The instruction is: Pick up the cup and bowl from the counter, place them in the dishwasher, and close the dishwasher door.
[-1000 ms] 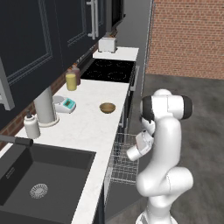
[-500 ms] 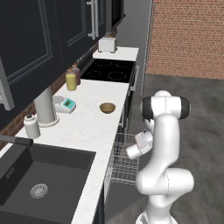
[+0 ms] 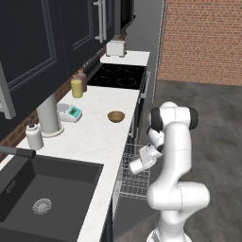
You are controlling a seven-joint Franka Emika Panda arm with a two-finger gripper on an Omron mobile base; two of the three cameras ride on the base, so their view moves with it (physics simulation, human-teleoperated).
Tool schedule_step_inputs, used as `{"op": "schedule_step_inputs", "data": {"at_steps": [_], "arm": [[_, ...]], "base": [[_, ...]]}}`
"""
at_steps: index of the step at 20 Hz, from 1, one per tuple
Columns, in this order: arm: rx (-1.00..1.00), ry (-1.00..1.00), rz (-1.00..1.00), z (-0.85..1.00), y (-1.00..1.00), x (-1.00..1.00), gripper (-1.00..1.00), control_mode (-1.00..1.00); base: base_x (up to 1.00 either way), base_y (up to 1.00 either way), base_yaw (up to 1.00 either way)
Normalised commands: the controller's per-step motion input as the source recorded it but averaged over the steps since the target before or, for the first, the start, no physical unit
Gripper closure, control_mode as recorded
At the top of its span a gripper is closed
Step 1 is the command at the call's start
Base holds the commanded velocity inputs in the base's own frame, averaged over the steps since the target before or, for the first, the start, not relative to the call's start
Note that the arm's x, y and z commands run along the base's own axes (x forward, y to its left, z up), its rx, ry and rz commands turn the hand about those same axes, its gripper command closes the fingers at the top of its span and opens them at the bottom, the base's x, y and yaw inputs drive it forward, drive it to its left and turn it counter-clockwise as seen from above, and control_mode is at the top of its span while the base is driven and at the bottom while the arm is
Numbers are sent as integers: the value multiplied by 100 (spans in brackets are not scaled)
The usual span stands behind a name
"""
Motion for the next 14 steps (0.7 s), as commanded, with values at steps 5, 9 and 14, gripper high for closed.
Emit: {"op": "schedule_step_inputs", "data": {"at_steps": [5, 9, 14], "arm": [[0, 0, 0, -52, 26, 27, 100, -100], [0, 0, 0, -53, 32, 15, 100, -100], [0, -2, 0, -38, 20, 1, 100, -100]], "base": [[0, 0, 0], [0, 0, 0], [0, 0, 0]]}}
